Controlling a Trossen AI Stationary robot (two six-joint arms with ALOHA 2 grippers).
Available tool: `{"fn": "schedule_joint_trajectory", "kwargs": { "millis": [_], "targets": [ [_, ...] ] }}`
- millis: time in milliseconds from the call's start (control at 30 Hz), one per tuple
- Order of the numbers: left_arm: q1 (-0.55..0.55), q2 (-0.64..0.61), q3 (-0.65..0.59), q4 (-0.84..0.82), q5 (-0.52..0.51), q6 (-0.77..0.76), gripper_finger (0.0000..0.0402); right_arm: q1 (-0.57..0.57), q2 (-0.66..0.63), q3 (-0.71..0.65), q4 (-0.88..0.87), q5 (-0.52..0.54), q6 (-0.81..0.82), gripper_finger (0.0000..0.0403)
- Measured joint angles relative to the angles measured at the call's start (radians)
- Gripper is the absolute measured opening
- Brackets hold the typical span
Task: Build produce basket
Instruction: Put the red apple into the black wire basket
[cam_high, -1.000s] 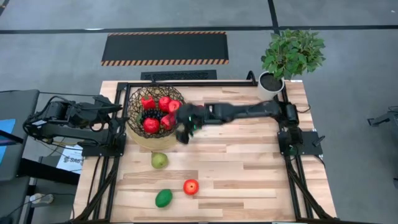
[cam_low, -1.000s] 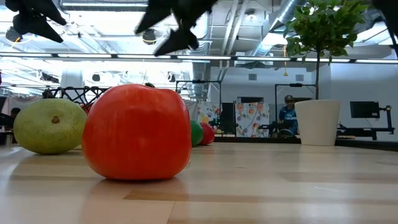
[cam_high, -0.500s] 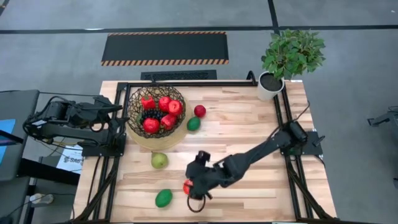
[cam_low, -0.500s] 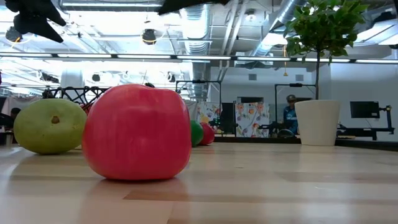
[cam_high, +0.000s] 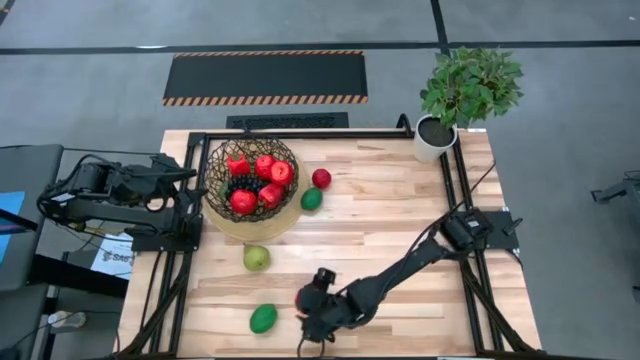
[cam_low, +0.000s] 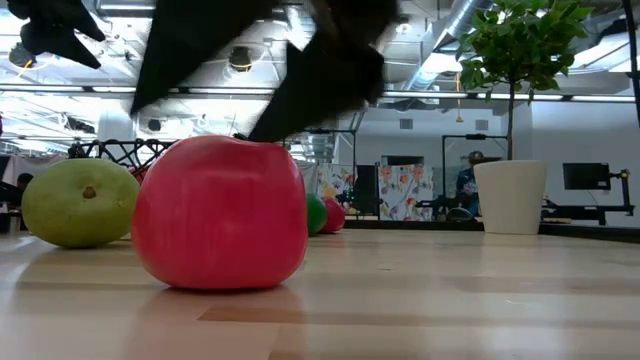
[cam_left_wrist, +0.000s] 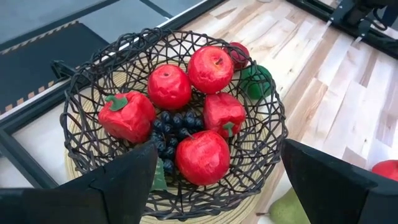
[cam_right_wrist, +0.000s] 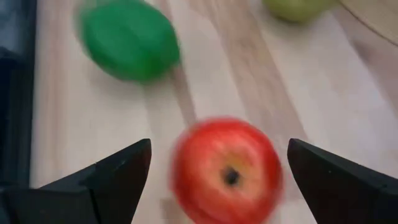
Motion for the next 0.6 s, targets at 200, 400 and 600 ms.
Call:
{"fn": "schedule_joint_trajectory", "kwargs": {
  "millis": [200,400,600],
  "targets": [
    [0.0,-0.001,0.0,-0.001,0.004,-0.025,0.033,0.001,0.077,0.002,0.021,0.049,0.039,0.0394],
    [0.0,-0.001,0.0,-0.012,0.01,-0.044,0.033,0.004,0.103,0.002,0.01,0.057,0.063,0.0385],
    [0.0,-0.001,0.0,-0.013,0.01,-0.044,0.033,0.008,0.099,0.002,-0.012,0.061,0.059,0.0356]
  ]
}}
